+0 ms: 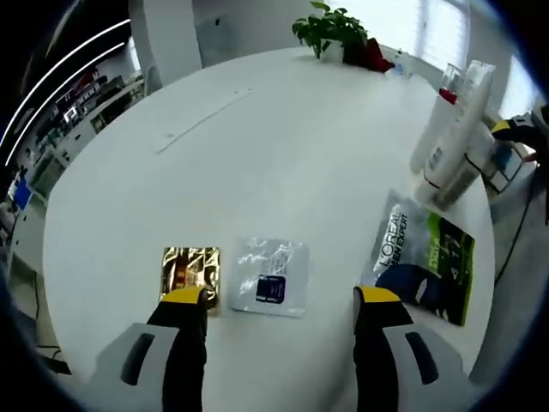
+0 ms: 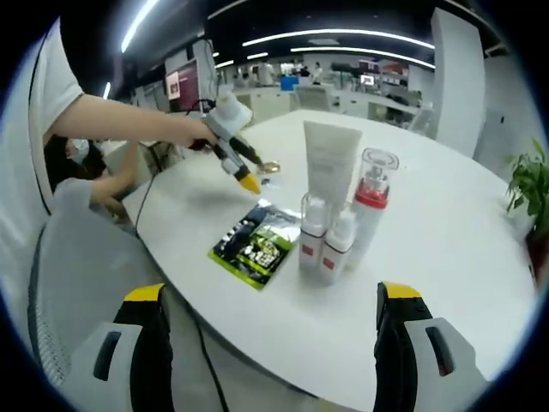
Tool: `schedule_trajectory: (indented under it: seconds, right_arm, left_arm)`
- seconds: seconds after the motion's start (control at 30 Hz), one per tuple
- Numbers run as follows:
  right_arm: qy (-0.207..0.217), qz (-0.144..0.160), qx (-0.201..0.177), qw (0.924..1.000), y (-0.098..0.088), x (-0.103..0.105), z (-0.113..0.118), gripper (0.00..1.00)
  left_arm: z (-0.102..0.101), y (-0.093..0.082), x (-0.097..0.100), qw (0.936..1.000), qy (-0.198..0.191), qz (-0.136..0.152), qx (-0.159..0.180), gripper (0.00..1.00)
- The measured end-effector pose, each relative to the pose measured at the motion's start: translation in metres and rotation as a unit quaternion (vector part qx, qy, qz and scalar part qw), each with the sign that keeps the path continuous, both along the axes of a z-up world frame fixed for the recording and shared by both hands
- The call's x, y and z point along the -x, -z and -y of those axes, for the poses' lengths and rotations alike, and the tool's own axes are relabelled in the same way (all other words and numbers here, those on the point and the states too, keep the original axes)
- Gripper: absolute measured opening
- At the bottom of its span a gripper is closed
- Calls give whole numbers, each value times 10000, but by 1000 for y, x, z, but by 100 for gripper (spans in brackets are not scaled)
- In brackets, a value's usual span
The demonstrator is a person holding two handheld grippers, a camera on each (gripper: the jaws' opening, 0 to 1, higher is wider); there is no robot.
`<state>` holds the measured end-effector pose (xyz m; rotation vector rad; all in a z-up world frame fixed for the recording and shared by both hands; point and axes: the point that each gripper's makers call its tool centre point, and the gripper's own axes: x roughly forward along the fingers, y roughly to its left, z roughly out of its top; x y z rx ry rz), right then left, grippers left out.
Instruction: Arrange the skincare products in the storage area until every visible bottle or jar stands upright without overlapping.
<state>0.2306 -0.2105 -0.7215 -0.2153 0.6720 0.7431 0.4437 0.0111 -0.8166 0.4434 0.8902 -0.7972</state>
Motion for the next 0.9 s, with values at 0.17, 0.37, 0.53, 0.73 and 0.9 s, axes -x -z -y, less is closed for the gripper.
schedule_trajectory:
  seconds: [0.17, 0.37, 0.53, 0.73, 0.9]
  right_arm:
    - [9, -24, -1, 10000, 1, 0, 0, 99]
    - [42, -38, -9, 10000, 1, -1, 0, 99]
    - [50, -36, -9, 10000, 1, -1, 1, 99]
    - [64, -34, -24, 10000, 0, -1, 1, 99]
    - [72, -29, -26, 10000, 0, -1, 1, 99]
  left_arm:
    - [2, 7, 0, 9997, 170, -173, -69, 58]
    - [4, 10, -3, 9990, 302, -315, -125, 56]
    - [5, 10, -11, 9982, 437, -339, -218, 51]
    - [9, 11, -4, 9967, 646, -346, -339, 47]
    - [7, 11, -5, 9965, 647, -398, -351, 43]
